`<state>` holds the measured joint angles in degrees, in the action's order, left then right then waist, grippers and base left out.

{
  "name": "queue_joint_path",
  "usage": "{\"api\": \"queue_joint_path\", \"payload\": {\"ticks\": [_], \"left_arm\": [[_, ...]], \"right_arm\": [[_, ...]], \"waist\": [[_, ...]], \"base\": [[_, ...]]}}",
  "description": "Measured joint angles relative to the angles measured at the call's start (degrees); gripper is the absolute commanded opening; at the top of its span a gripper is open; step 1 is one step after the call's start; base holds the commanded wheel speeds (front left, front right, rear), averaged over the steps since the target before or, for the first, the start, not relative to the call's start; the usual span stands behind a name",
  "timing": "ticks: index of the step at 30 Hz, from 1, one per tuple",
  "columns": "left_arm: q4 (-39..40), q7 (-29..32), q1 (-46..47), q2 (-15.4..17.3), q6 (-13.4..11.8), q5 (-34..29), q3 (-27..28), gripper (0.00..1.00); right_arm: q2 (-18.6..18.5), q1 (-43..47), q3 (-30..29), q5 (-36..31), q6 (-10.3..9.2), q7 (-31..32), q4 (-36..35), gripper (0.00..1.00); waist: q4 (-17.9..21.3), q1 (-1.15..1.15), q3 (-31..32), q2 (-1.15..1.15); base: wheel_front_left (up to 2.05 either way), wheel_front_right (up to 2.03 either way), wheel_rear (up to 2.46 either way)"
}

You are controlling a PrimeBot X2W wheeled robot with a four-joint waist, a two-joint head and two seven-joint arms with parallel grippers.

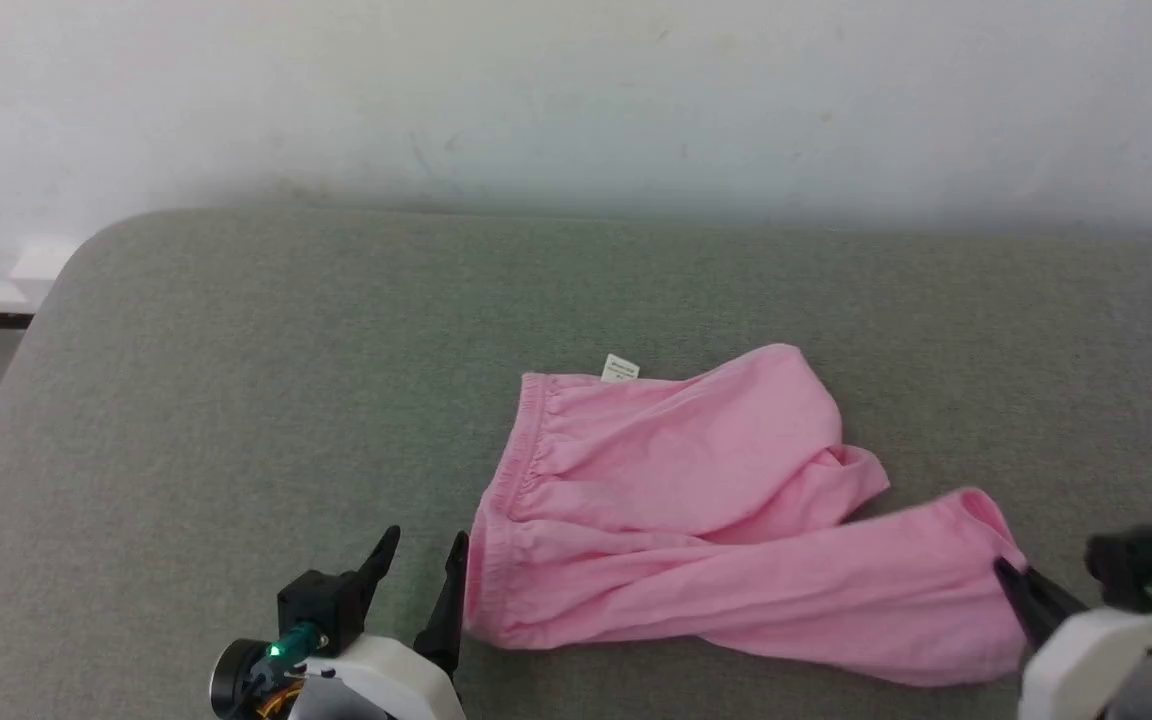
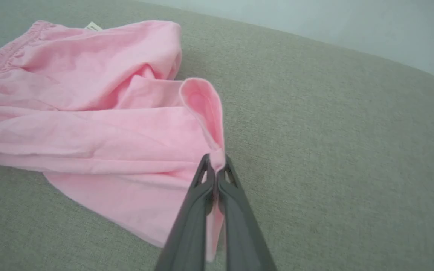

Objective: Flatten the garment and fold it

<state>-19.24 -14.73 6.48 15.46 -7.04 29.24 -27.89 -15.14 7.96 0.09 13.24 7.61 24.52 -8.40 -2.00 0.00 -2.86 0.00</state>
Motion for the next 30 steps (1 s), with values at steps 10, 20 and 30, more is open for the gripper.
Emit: {"api": "queue_joint_path", "payload": {"ticks": [10, 20, 30], "left_arm": [[-0.58, 0.01, -0.17, -0.66, 0.49, -0.01, -0.14, 1.0], [-0.45, 0.01, -0.18, -1.4, 1.47, -0.2, -0.07, 1.0], [0.1, 0.07, -0.02, -2.48, 2.42, -1.23, -1.72, 1.0]], "right_arm": [[8.55, 9.51, -11.33, -2.78, -0.02, 4.43, 4.04, 0.38], [9.58, 2.89, -9.15, -5.04, -0.07, -4.2, 1.32, 1.0], [2.36, -11.93, 1.02, -3.91, -0.08, 8.59, 6.82, 1.0]], "waist": [[3.71, 0.0, 0.73, 0.0], [3.34, 0.0, 1.2, 0.01], [-0.44, 0.0, 0.41, 0.01]], "base": [[0.0, 0.0, 0.0], [0.0, 0.0, 0.0], [0.0, 0.0, 0.0]]}}
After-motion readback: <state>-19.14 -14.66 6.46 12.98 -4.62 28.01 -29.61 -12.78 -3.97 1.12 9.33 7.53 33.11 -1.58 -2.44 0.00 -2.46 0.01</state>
